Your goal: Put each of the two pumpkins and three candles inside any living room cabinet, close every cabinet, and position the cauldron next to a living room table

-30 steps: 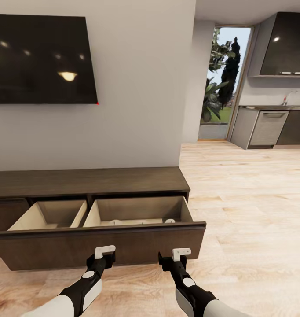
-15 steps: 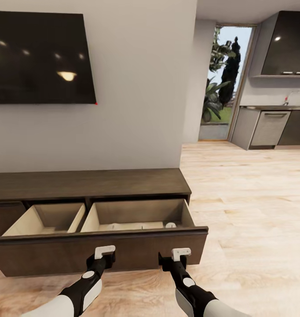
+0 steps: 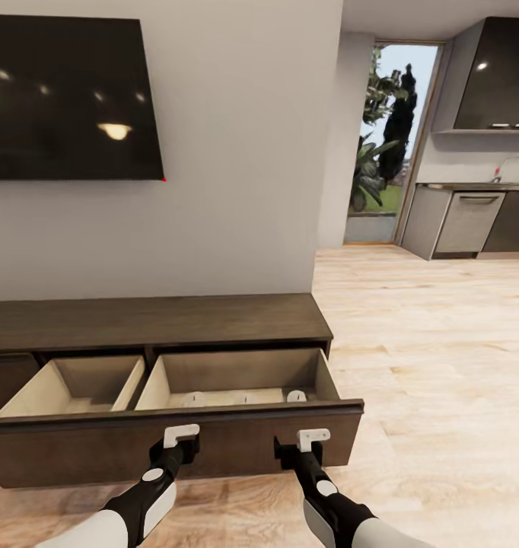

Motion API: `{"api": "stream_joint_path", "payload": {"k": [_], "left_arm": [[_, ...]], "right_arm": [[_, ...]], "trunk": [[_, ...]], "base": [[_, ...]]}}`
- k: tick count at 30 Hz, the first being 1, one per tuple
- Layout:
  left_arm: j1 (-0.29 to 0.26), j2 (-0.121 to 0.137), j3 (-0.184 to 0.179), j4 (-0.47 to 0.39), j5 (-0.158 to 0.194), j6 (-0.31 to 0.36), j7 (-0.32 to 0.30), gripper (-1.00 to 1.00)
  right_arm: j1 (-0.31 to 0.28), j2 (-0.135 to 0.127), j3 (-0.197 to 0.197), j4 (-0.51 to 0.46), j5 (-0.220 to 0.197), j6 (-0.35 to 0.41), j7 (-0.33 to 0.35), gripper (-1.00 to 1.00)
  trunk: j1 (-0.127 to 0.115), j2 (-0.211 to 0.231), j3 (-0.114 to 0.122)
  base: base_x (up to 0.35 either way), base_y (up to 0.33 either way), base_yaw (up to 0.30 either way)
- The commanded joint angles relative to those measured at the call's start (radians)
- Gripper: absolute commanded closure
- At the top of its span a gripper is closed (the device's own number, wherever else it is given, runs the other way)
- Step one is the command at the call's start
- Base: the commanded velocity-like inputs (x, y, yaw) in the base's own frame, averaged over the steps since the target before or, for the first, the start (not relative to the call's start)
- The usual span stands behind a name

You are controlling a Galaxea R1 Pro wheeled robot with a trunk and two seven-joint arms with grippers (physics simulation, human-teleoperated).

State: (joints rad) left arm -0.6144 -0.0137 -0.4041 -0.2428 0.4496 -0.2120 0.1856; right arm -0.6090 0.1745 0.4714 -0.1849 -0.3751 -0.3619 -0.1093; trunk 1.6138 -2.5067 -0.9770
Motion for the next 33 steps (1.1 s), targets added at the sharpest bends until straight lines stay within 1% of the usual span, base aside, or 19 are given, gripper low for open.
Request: {"api": "stream_joint_path", "payload": {"k": [1,17,33], "left_arm": [[-0.001,0.0,-0.009,0.0,0.006,-0.004,0.006,-1.0],[-0.001,0.0,-0.009,0.0,0.008,-0.003,0.005,-1.0],[-0.001,0.001,-0.009,0.0,0.008,-0.003,0.005,-1.0]], "right_arm": [[-0.001,0.0,0.009,0.001,-0.007,-0.003,-0.005,-1.0],[-0.001,0.0,0.009,0.001,-0.007,-0.003,-0.006,-1.0],[-0.001,0.0,0.01,0.001,-0.005,-0.002,-0.006,-1.0]], "trunk": [[0.0,0.0,-0.001],[0.0,0.0,-0.001],[0.0,0.0,-0.001]], "base": [[0.035,0.0,0.0],[0.077,0.0,0.0],[0.195,0.0,0.0]]}}
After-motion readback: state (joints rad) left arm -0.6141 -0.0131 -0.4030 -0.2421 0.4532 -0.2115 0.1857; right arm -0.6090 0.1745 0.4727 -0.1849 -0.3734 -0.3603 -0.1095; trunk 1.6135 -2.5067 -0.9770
